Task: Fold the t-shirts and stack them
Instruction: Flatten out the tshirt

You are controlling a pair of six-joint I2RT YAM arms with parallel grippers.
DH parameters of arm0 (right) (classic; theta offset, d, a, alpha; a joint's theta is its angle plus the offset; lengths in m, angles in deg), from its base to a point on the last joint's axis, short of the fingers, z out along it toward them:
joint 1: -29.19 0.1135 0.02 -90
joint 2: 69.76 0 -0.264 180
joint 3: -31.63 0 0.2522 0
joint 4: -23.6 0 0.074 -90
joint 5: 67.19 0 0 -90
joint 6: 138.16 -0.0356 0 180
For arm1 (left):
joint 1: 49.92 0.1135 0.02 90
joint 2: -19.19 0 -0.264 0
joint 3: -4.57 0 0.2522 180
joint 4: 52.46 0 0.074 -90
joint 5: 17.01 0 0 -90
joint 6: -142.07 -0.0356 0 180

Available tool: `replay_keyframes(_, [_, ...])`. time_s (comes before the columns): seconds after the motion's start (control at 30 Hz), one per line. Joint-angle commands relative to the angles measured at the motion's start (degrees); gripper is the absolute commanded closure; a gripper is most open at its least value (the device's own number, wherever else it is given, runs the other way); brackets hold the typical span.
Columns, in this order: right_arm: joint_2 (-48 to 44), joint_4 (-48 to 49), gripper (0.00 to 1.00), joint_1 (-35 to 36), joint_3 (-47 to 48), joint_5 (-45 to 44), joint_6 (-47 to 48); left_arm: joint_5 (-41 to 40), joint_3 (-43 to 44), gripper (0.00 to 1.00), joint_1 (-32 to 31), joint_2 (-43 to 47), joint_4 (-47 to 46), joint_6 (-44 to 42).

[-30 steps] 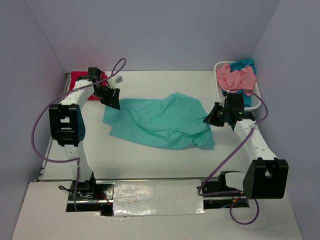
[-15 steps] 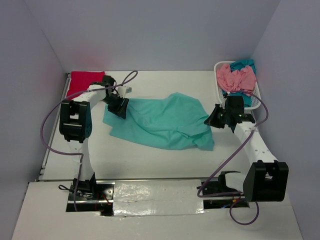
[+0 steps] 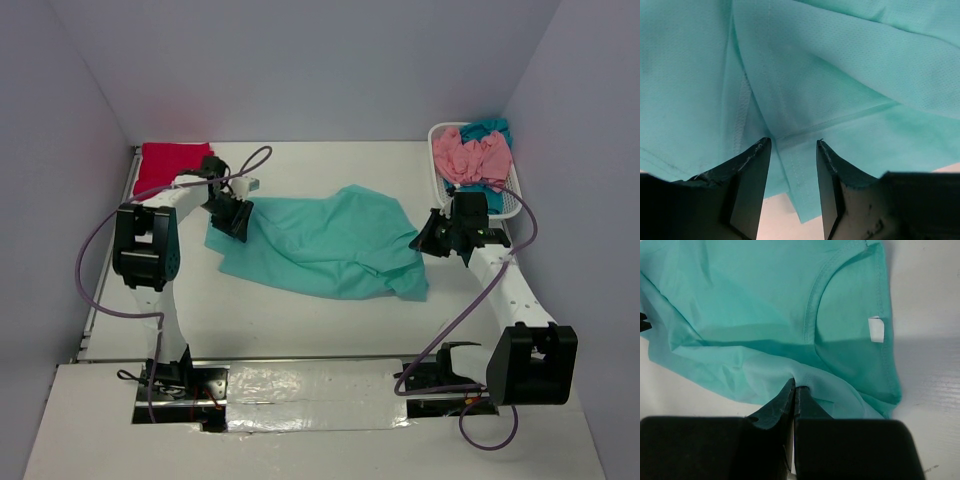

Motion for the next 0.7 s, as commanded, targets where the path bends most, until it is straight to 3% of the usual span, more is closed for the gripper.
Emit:
replay_keyframes(0.0, [-1.6,0.9,1.00,0.3,1.4,-1.0,1.5,3.8,0.5,0.46,0.2,-1.7,1.3,0.8])
replay_keyframes(0.13, [-1.9,1.3,1.00,0.3,1.2,-1.3,1.2,2.9,1.6,0.45,0.2,-3.7,1.3,1.0])
replay_keyframes(0.3, [-1.8,1.3,1.00,0.3,0.6,-1.4,1.4,5.4,3.5,0.61,0.1,-4.5,1.3,1.5])
replay_keyframes(0.37, [-1.8,1.2,1.00,0.3,0.6,-1.5,1.4,5.6,4.1,0.80,0.1,-4.6,1.6,1.4])
replay_keyframes(0.4, [-1.8,1.1,1.00,0.3,0.6,-1.6,1.4,5.5,4.1,0.96,0.2,-4.4,1.6,1.4])
replay_keyframes(0.43, [-1.8,1.2,1.00,0.3,0.6,-1.7,1.4,5.4,4.1,1.00,0.1,-4.0,1.6,1.3])
replay_keyframes(0.67, [-1.9,0.6,1.00,0.3,0.8,-2.3,2.0,4.8,7.2,1.00,0.6,-1.1,3.3,-0.4])
